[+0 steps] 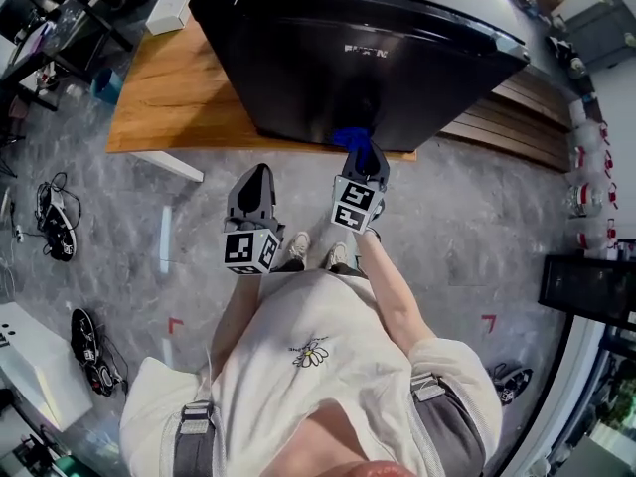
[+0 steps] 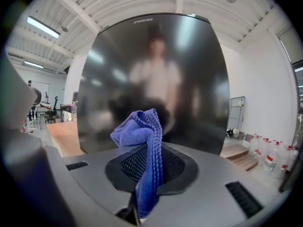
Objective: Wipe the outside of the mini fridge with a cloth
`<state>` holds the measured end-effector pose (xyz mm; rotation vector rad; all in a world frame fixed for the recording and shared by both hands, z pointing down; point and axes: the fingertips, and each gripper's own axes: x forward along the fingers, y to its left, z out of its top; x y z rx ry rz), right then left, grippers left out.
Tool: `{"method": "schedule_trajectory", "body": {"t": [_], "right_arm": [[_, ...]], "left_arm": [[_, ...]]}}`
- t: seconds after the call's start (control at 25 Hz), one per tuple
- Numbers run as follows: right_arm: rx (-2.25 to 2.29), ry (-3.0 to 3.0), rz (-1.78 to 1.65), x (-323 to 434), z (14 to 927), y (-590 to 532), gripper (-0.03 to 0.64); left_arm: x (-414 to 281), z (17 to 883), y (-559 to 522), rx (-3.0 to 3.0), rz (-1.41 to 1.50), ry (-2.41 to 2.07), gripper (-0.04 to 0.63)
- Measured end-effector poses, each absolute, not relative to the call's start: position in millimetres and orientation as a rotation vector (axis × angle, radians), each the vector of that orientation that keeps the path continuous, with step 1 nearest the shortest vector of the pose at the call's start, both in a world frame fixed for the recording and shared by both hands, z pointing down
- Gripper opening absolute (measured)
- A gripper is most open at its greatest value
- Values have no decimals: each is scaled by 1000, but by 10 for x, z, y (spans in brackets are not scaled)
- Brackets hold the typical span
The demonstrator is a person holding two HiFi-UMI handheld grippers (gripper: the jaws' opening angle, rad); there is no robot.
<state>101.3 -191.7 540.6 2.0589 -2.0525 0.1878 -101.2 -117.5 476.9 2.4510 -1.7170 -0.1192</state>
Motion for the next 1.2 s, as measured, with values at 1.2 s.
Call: {"method": "schedule_trajectory", "body": {"t": [1.2], "right_arm": [[2320,-1601,245,2995,5688,-1848,61]], "left_arm": [[-411,4824,-1384,2522,-80,-1620,5]]}}
